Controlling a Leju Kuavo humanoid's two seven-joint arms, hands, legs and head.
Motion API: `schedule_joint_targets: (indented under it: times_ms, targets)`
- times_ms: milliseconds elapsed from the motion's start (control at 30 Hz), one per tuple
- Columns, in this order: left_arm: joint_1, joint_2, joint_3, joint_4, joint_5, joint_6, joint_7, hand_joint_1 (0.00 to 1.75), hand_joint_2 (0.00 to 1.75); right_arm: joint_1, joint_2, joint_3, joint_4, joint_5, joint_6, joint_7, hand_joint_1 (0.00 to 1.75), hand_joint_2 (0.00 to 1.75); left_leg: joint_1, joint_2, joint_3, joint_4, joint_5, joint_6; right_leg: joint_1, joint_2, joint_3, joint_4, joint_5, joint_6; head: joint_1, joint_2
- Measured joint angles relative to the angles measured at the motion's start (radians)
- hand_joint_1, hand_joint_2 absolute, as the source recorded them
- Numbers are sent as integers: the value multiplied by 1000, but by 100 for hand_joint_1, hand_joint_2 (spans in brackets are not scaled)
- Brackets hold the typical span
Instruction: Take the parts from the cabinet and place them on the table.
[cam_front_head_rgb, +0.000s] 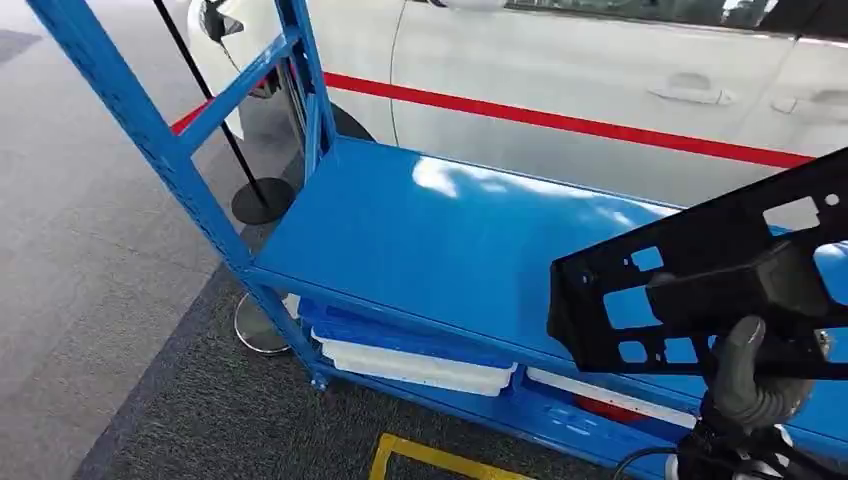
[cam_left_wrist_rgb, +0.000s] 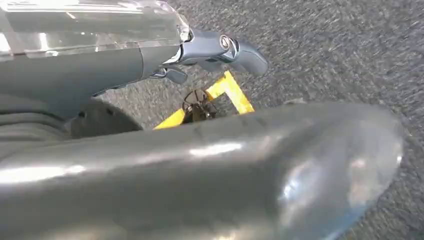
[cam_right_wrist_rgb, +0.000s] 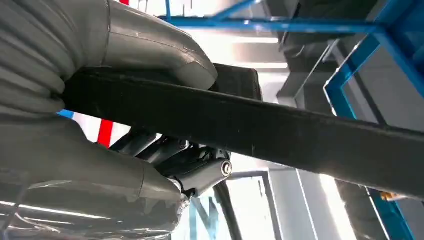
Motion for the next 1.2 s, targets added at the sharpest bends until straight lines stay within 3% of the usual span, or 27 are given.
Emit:
schedule_joint_targets:
  times_ms: [67, 100, 133, 167, 233, 267, 300, 367, 400, 433, 467, 500, 600, 633, 700, 733, 767, 833, 900, 933, 967, 1000, 1067, 1100, 1133, 1167, 1200]
  targets:
    - [2, -1, 6, 0, 0, 1, 2, 0, 0, -16, 18, 8, 21, -10, 16, 8, 175, 175, -8, 0, -2, -5, 13, 7, -7, 2, 1, -7, 15, 13, 0, 0]
    - [4, -5, 12, 0, 2, 3, 6, 0, 0, -24, 21, 10, 27, -21, 30, 14, 175, 175, 9, 7, -2, -32, 37, 8, 1, 6, -3, -5, 18, 19, 0, 0]
    - [2, -6, 18, 0, 6, 6, 11, 0, 0, -30, 23, 10, 36, -29, 43, 19, 175, 175, 8, 15, 0, -39, 49, 6, -2, 6, -11, 5, -8, 24, 0, 0]
    - [0, -8, 22, 0, 12, 8, 17, 0, 0, -42, 26, 11, 48, -37, 55, 27, 175, 175, 8, 20, -10, -42, 60, 13, -4, 6, -25, 46, -63, 30, 0, 0]
    - [-1, -12, 25, 0, 13, 12, 28, 0, 0, -59, 32, 13, 71, -43, 68, 37, 175, 175, 9, 32, -36, -41, 77, 13, -16, 5, -67, 190, -165, 43, 0, 0]
    - [-2, -12, 26, 0, 13, 15, 34, 0, 0, -61, 34, 15, 82, -45, 71, 39, 175, 175, 11, 38, -47, -40, 84, 12, -22, 5, -77, 245, -186, 50, 0, 0]
    - [-2, -12, 29, 0, 12, 18, 38, 0, 0, -63, 37, 17, 94, -47, 75, 40, 175, 175, 13, 46, -59, -37, 90, 9, -28, 4, -71, 265, -177, 56, 0, 0]
    - [-2, -13, 34, 0, 11, 18, 47, 0, 0, -67, 43, 24, 108, -47, 79, 42, 175, 175, 21, 61, -83, -22, 97, 0, -38, -3, -2, 186, -115, 69, 0, 0]
    - [-2, -13, 35, 0, 11, 18, 53, 0, 0, -71, 46, 30, 114, -48, 82, 42, 175, 175, 26, 68, -95, -9, 97, -4, -42, -20, 57, 102, -88, 77, 0, 0]
    - [-4, -13, 37, 0, 11, 18, 56, 0, 0, -76, 49, 36, 119, -48, 84, 42, 175, 175, 23, 74, -103, 7, 95, -12, -46, -60, 107, 26, -90, 83, 0, 0]
    - [-4, -13, 40, 0, 11, 18, 59, 0, 0, -86, 51, 40, 123, -48, 86, 43, 175, 175, 20, 81, -115, 18, 95, -21, -27, -77, 118, -4, -112, 77, 0, 0]
    - [-3, -14, 42, 0, 11, 18, 64, 0, 0, -87, 59, 50, 129, -48, 88, 44, 175, 175, 19, 88, -114, 22, 98, -27, -29, -68, 107, 5, -101, 55, -4, 0]
    - [-5, -14, 42, 0, 10, 18, 67, 0, 0, -88, 60, 53, 139, -48, 90, 44, 175, 175, 25, 114, -117, 24, 110, -46, -25, -40, 93, -1, -91, 24, -3, 0]
    - [-6, -14, 43, 0, 10, 18, 68, 0, 0, -88, 61, 57, 141, -48, 90, 43, 175, 175, 30, 90, -125, 38, 81, -56, -28, -34, 85, -3, -80, 11, -3, 0]
    - [-5, -14, 43, 0, 10, 17, 73, 0, 0, -88, 69, 63, 142, -47, 90, 42, 175, 175, 31, 33, -157, 140, -32, -61, -27, -14, 59, -3, -59, 0, -4, 0]
    - [-5, -14, 43, 0, 10, 17, 76, 0, 0, -87, 73, 66, 142, -46, 90, 42, 175, 175, 31, 19, -178, 219, -84, -62, -24, -1, 45, -3, -48, -3, -4, 0]
    - [-5, -13, 44, 0, 10, 17, 76, 0, 0, -86, 74, 68, 143, -46, 90, 42, 175, 175, 30, 11, -191, 286, -114, -60, -21, 12, 30, -2, -37, -5, -3, 0]
    - [-6, -12, 46, 0, 10, 17, 77, 0, 0, -80, 75, 67, 145, -46, 90, 42, 175, 175, 29, 7, -166, 304, -93, -49, -14, 37, 3, -1, -15, -5, -4, 0]
    - [-8, -12, 46, 0, 10, 17, 79, 0, 0, -78, 75, 67, 145, -45, 90, 42, 175, 175, 20, -9, -66, 169, -20, -23, -6, 66, -23, -1, 9, -4, -4, 0]
    - [-10, -12, 47, 0, 10, 17, 79, 0, 0, -78, 75, 68, 145, -45, 90, 42, 175, 175, 14, -43, -6, 83, -6, -2, -5, 79, -32, -1, 20, -3, -4, 0]
    - [-12, -5, 47, -1, 11, 17, 79, 0, 0, -77, 76, 68, 145, -45, 90, 42, 175, 175, 9, -86, 39, 3, -37, 20, -3, 84, -39, -1, 30, 1, -3, 0]
    - [-11, -10, 47, -1, 10, 17, 79, 0, 0, -77, 77, 69, 145, -45, 90, 41, 175, 175, 11, -78, 49, -15, -28, 0, -11, 96, -39, -5, 41, 5, -3, 0]
    - [-14, -9, 47, -1, 10, 17, 80, 0, 0, -76, 78, 69, 145, -44, 91, 40, 175, 175, 1, -69, 42, -17, -15, 1, -21, 114, -40, -18, 64, 21, -6, 0]
    - [-18, -8, 48, -1, 10, 17, 80, 0, 0, -74, 78, 68, 145, -44, 90, 40, 175, 175, -1, -57, 40, -28, 0, 2, -18, 128, -40, -27, 78, 30, -5, 0]
    - [-18, -9, 48, -1, 10, 17, 80, 0, 0, -72, 78, 68, 145, -44, 90, 40, 175, 175, 16, -31, 39, -48, 23, 2, -18, 118, -45, -22, 71, 30, -5, 0]
    - [-18, -10, 48, -2, 10, 16, 80, 0, 0, -72, 78, 68, 143, -45, 91, 39, 175, 175, 13, -24, 28, -59, 38, 9, -8, 71, -59, 1, 18, 31, -3, 0]
    - [-16, -10, 48, -2, 10, 15, 79, 0, 0, -74, 78, 69, 144, -44, 91, 39, 175, 175, 13, -8, 18, -59, 52, 15, -9, 40, -78, 61, -56, 35, -2, 0]
